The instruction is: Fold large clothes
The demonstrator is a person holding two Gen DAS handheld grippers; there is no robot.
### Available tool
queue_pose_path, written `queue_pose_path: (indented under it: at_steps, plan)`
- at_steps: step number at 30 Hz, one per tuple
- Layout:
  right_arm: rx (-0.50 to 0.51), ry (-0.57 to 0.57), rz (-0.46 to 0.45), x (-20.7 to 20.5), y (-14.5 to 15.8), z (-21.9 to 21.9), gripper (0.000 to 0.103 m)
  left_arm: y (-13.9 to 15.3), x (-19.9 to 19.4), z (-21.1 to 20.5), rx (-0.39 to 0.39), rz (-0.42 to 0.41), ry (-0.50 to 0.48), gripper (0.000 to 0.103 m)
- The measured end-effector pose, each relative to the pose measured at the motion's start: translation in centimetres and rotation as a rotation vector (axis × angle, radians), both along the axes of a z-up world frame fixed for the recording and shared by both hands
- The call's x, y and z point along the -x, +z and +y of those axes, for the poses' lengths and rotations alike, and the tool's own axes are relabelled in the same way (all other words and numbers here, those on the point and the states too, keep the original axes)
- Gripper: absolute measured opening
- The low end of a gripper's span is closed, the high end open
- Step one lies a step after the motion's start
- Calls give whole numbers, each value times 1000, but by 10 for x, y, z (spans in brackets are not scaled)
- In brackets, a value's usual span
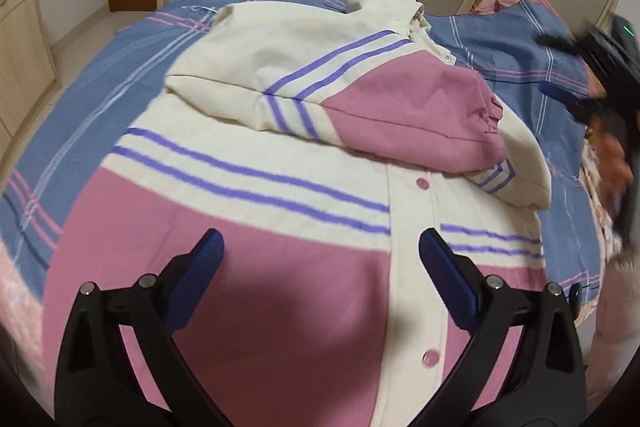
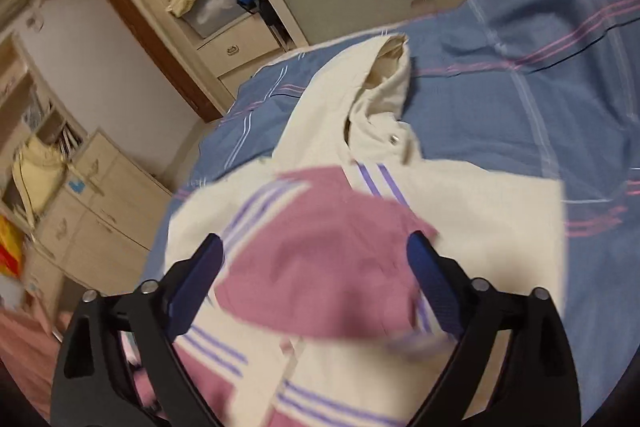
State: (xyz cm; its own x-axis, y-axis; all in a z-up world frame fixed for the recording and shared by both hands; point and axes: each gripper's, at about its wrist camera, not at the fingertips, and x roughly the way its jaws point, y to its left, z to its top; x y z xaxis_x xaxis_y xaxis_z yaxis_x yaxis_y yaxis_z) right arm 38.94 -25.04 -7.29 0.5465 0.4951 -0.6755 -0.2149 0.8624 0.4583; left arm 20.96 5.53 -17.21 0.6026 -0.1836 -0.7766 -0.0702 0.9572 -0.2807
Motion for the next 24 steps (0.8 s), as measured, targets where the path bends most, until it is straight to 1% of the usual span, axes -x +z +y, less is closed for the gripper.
queue_pose_path:
  at_steps: [1,3,4,6,8,9,10,11,12,13,14,15,16,17,18,19,20,21,22,23,24]
  plan:
    - [1,-6,20,-27,-3,6,96,-4,-6,-1,3,9,4,99]
    - [48,-40,41,-87,-10,23,99,-12,-16,-2,-4,19,4,99]
    - [66,-75,63,-122,-20,28,100,-16,-19,-3,-17,26,-1,99]
    - [110,-115,113,-176,-39,37,101,-19,-18,1,-22,22,-20,99]
    - [180,-172,157,-219,-60,41,101,-24,-16,8,-9,16,-20,99]
    - [199,-200,175,-235,-68,43,101,-24,-14,13,-1,9,-17,99]
    - [181,-220,189,-249,-75,46,101,-25,-12,18,9,-1,-11,99]
    - [108,-206,197,-261,-81,52,101,-26,-10,23,18,-9,-3,99]
    - [66,-177,203,-267,-85,60,101,-25,-7,29,30,-22,12,99]
    - [82,-144,206,-272,-89,74,102,-24,-5,33,37,-33,24,99]
    - [161,-129,191,-274,-91,89,102,-23,-3,37,43,-43,41,99]
    - [274,-131,164,-275,-93,105,100,-22,-2,40,43,-49,54,99]
    - [372,-138,144,-271,-97,119,90,-21,-1,43,43,-55,66,99]
    - [380,-134,143,-267,-98,124,47,-21,0,44,46,-56,73,99]
    - [375,-159,141,-260,-96,125,19,-21,1,46,50,-52,79,99]
    - [352,-182,107,-251,-86,122,16,-21,1,47,53,-48,84,99]
    - [333,-161,27,-234,-68,122,10,-21,4,48,51,-44,92,99]
    - [358,-125,-76,-213,-48,126,9,-20,6,49,43,-39,102,99]
    - [398,-98,-157,-193,-34,129,9,-20,10,50,37,-33,111,99]
    - [412,-44,-261,-162,-18,132,9,-20,13,53,38,-29,115,99]
    - [405,30,-346,-130,-6,134,8,-19,17,56,42,-23,122,99]
